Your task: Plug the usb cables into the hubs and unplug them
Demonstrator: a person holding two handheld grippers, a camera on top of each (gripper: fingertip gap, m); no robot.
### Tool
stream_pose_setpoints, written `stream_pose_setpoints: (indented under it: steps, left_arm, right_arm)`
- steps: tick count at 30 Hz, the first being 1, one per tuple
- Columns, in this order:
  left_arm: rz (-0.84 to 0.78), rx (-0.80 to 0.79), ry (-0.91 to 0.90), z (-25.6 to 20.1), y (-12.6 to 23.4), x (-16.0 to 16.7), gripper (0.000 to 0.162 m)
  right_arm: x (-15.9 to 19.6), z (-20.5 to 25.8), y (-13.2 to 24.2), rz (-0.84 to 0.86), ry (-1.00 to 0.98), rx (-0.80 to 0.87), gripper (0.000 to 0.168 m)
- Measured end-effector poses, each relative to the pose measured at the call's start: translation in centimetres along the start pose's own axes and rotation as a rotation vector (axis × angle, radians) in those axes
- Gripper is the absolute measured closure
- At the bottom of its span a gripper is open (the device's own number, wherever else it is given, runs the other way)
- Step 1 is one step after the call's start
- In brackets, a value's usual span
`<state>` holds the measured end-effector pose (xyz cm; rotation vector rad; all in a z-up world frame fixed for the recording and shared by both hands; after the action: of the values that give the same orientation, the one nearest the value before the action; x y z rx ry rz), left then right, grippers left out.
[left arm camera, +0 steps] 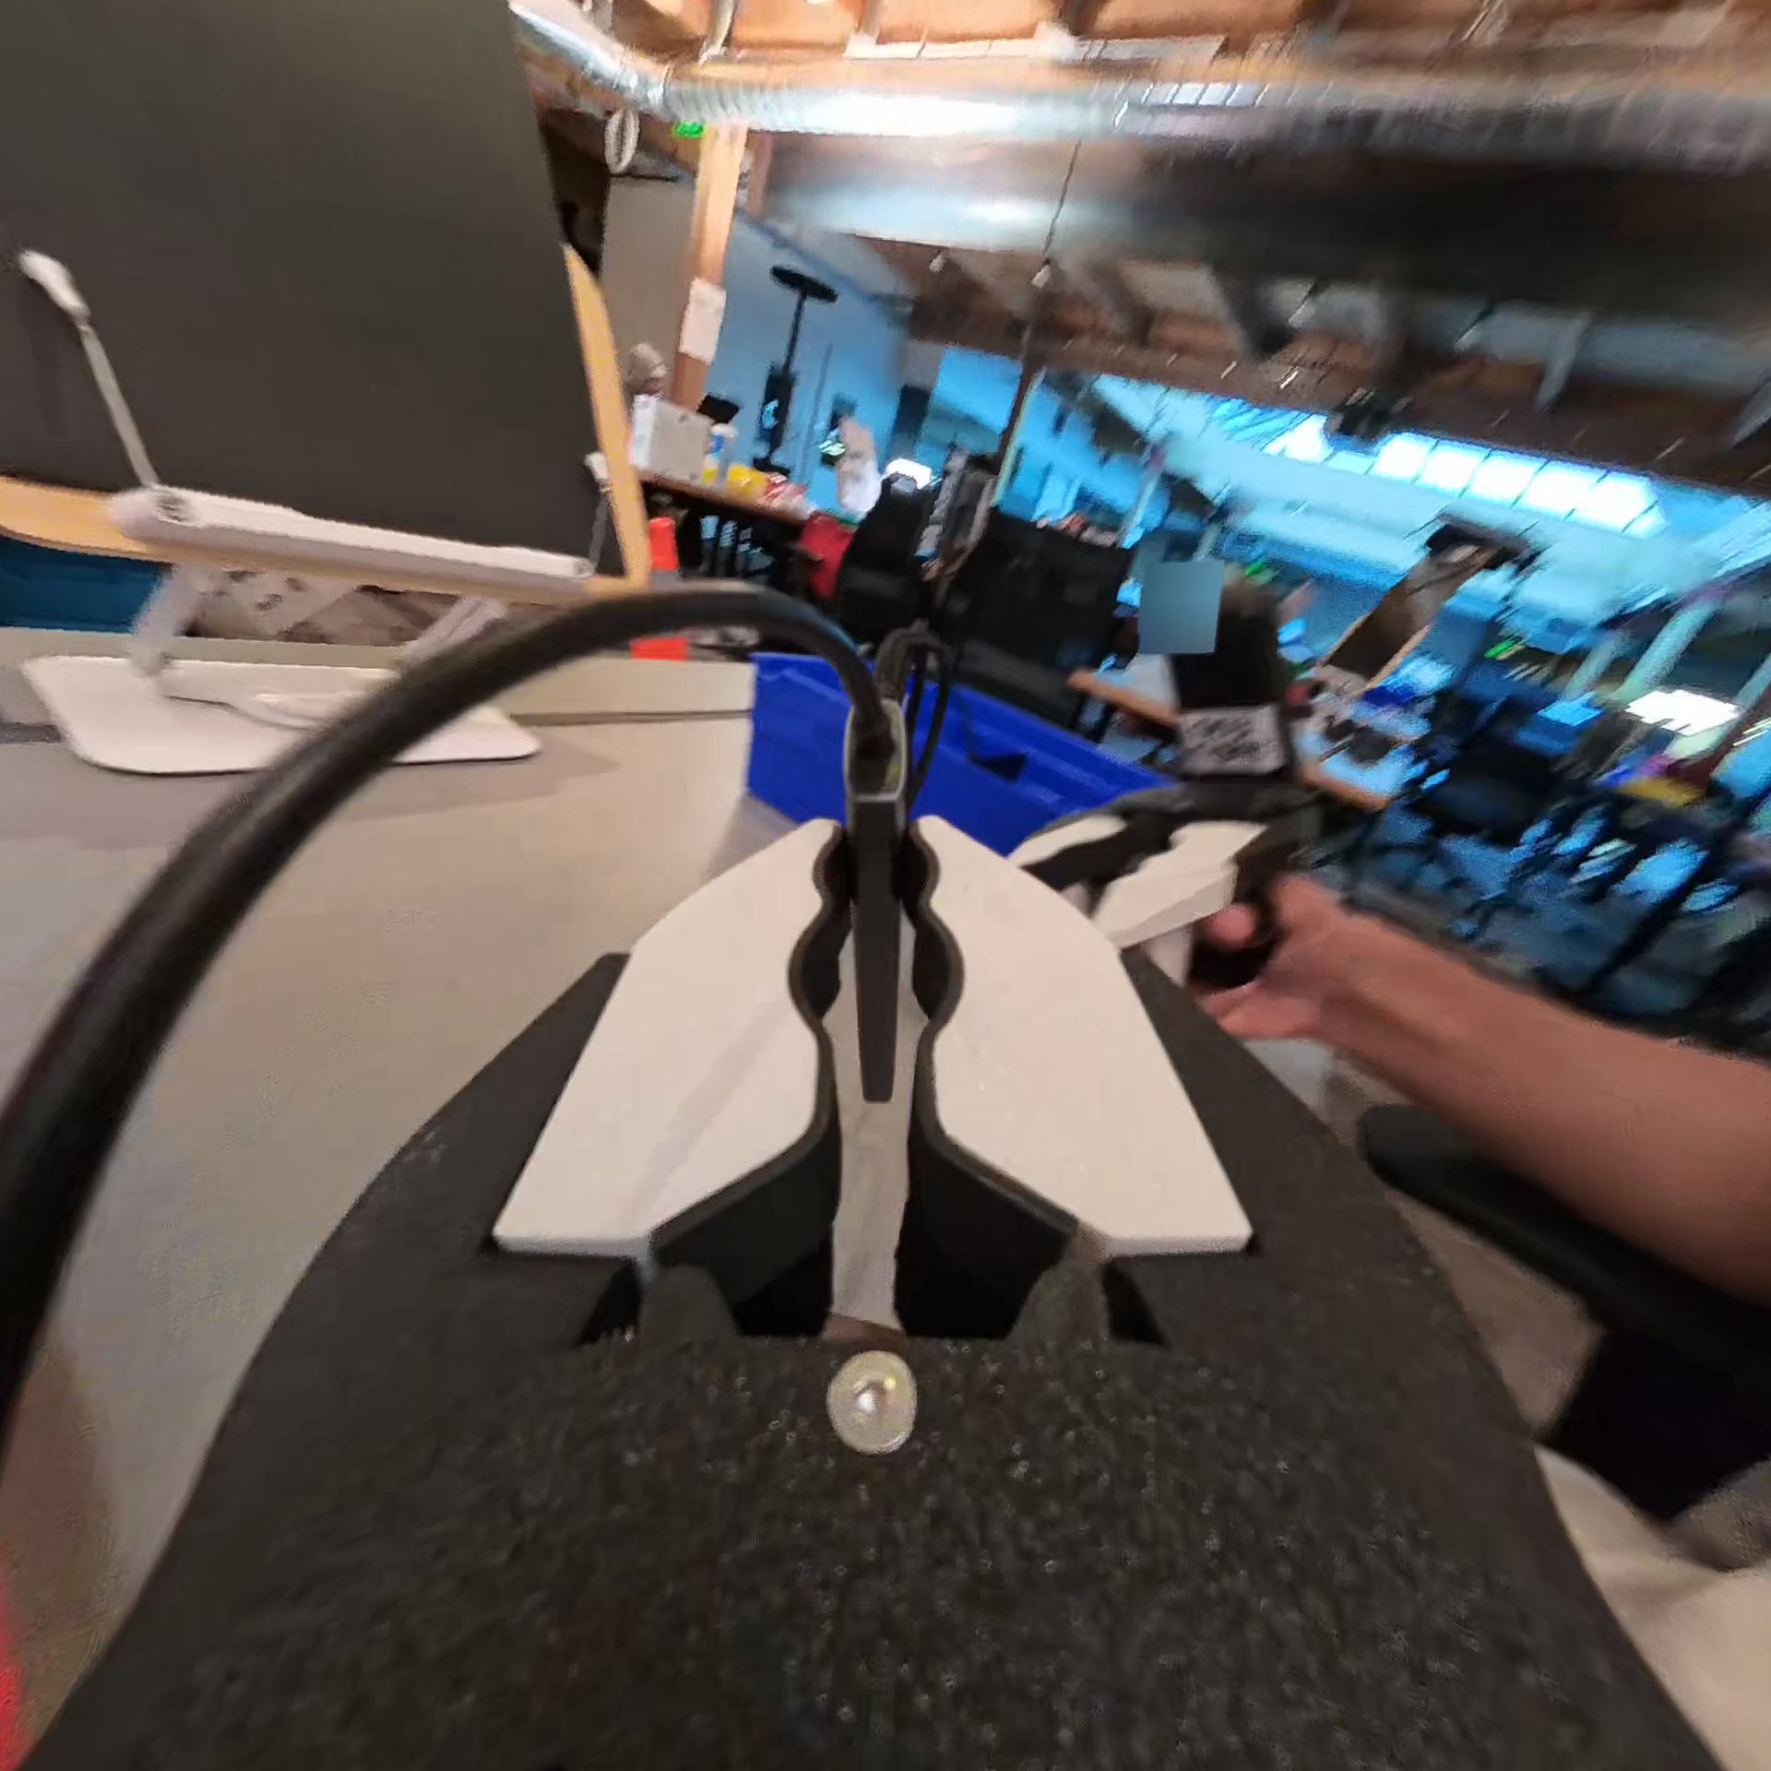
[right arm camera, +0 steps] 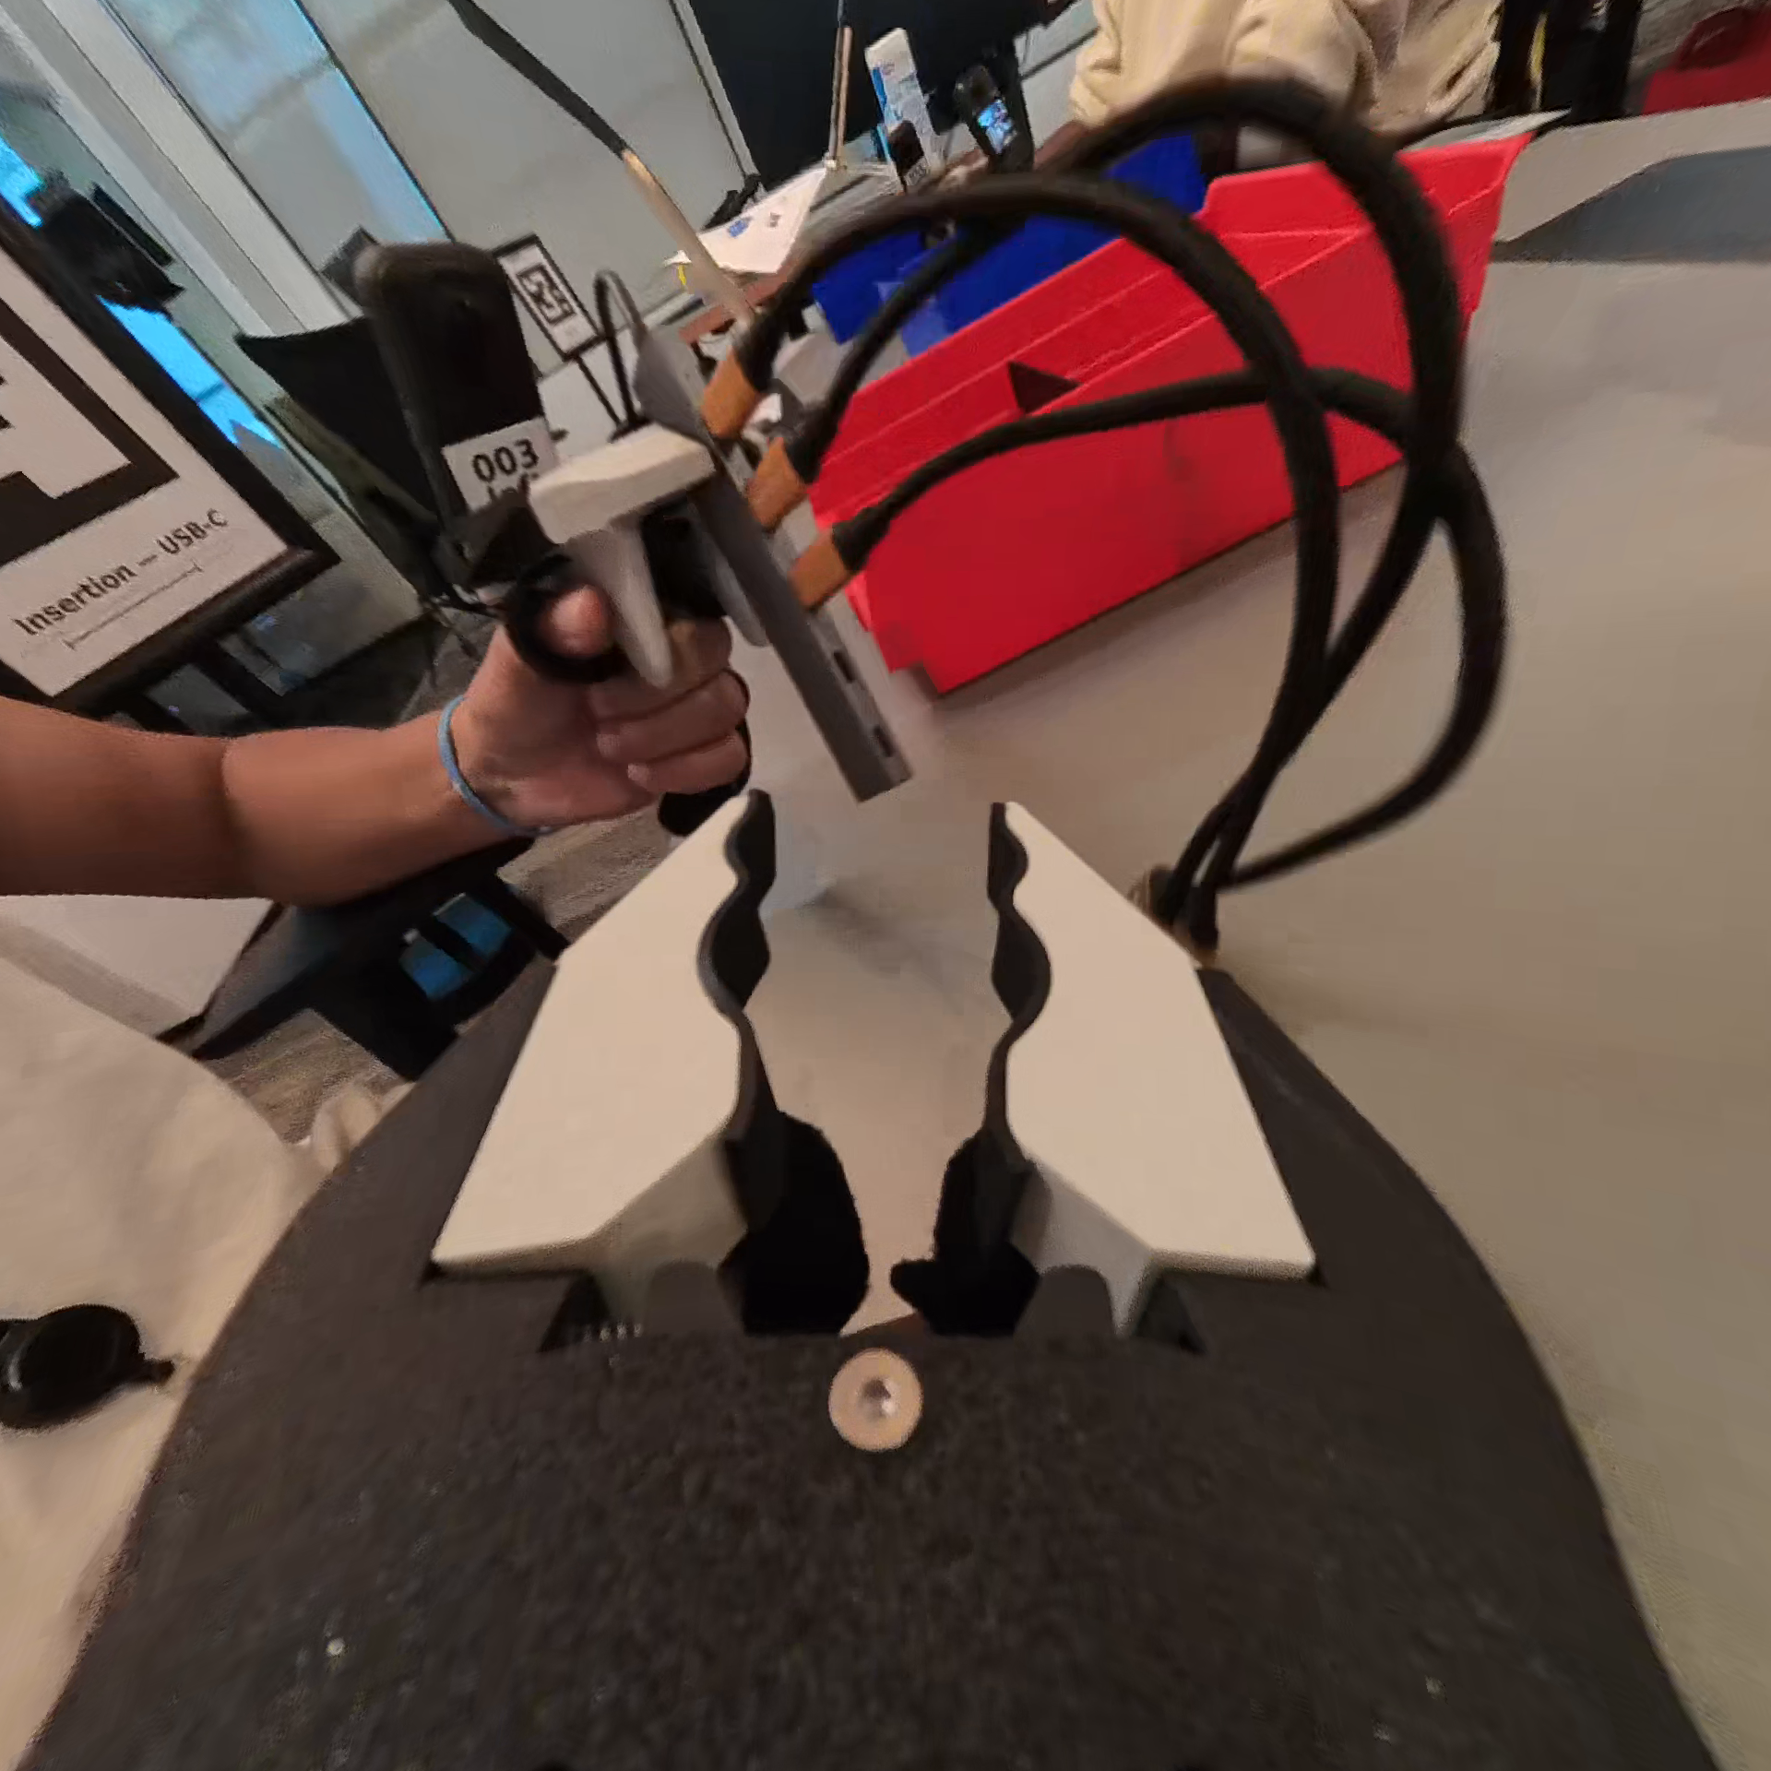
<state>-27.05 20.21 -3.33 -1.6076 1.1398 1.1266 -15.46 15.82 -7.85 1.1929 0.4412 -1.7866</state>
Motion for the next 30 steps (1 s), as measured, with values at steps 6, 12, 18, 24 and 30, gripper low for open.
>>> stream_pose_setpoints:
  steps: [6,12,18,24,30]
  left_arm:
    - [-0.097,0.157,0.232,-1.8,-0.3,-0.6,0.152]
    - [-0.092,0.193,0.238,-1.6,0.0,-0.5,0.139]
    - [-0.012,0.309,0.11,-4.7,0.0,0.3,0.125]
    - [0.059,0.45,0.001,-8.7,0.3,1.6,0.135]
    - [0.136,0.42,-0.095,-8.4,0.6,2.8,0.14]
  right_arm:
    - [1.2,2.9,-3.6,0.016,0.105,-0.086,0.153]
    - [0.1,3.7,-2.5,-0.017,0.107,-0.118,0.159]
    - [-5.0,2.3,0.6,-0.095,0.182,-0.013,0.16]
    - [-13.9,1.1,7.3,-0.137,0.338,0.202,0.16]
    - [-22.1,-1.8,19.0,0.057,0.465,0.514,0.16]
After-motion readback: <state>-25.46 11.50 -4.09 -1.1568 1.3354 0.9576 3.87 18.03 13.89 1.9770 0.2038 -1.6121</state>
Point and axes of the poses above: each gripper's, where its closed fingertips meet, y back along the fingers, x out of its underside, z = x × y across the jaws, the point moved 3 cm from there along y, back along the fingers, and after that the axes turned 4 degrees about -y, right-handed, at the moved point
